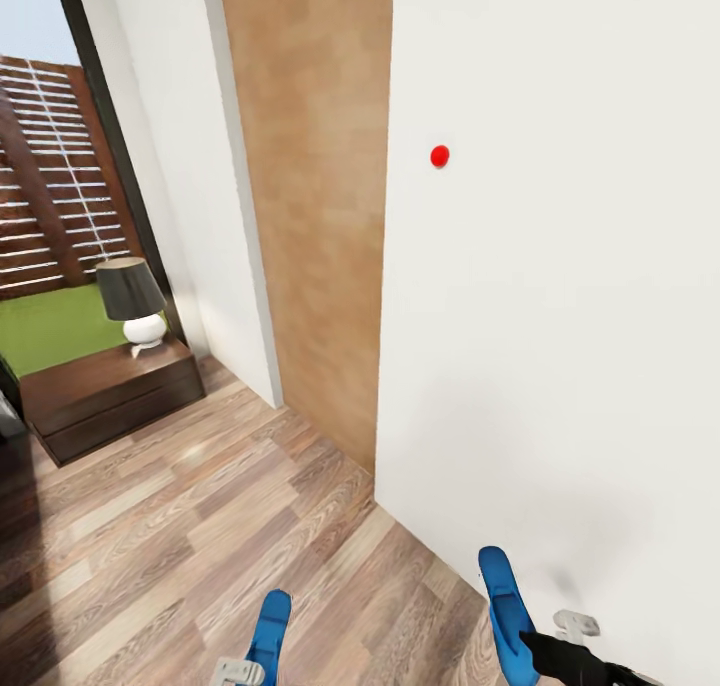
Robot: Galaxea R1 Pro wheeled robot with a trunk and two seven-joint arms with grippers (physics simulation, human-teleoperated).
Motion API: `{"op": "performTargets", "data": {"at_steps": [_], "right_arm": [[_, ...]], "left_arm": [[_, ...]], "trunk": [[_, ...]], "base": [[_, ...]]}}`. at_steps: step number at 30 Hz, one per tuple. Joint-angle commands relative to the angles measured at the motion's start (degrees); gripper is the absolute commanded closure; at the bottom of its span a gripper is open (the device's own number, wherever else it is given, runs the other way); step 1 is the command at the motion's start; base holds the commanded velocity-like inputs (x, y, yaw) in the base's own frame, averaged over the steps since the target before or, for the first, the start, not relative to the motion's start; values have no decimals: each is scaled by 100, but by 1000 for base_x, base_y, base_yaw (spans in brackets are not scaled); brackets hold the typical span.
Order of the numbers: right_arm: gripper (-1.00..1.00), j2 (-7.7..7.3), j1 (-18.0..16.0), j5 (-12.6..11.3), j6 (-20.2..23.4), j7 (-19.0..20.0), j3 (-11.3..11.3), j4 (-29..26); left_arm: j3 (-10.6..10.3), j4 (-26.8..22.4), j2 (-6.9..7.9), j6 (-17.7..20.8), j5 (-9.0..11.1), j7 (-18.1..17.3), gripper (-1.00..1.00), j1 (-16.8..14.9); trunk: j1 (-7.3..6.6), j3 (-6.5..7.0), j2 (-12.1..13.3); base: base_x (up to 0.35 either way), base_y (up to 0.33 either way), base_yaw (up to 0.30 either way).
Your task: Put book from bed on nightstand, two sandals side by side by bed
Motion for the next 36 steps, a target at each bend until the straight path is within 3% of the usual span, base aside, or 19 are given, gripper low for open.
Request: {"op": "performTargets", "data": {"at_steps": [1, 8, 14, 22, 36], "right_arm": [[100, -5, -10, -26, -31, 38, -19, 26], [100, -5, -10, -25, -31, 38, -19, 26], [100, -5, -9, -25, -31, 38, -19, 26], [100, -5, -10, -25, -31, 38, -19, 26], [100, -5, -10, -25, -31, 38, -19, 26]], "left_arm": [[40, 6, -2, -33, -61, -16, 100, -6], [40, 6, -3, -32, -60, -16, 100, -6], [40, 6, -3, -34, -64, -16, 100, -6], [40, 6, -3, -33, -63, -16, 100, -6], [40, 6, -3, -28, -65, -16, 100, -6]], "trunk": [[0, -6, -4], [0, -6, -4], [0, -6, -4], [0, -6, -4], [0, -6, -4]], "base": [[0, 0, 293], [33, 0, 237], [267, 0, 21], [43, 0, 25], [0, 0, 278]]}}
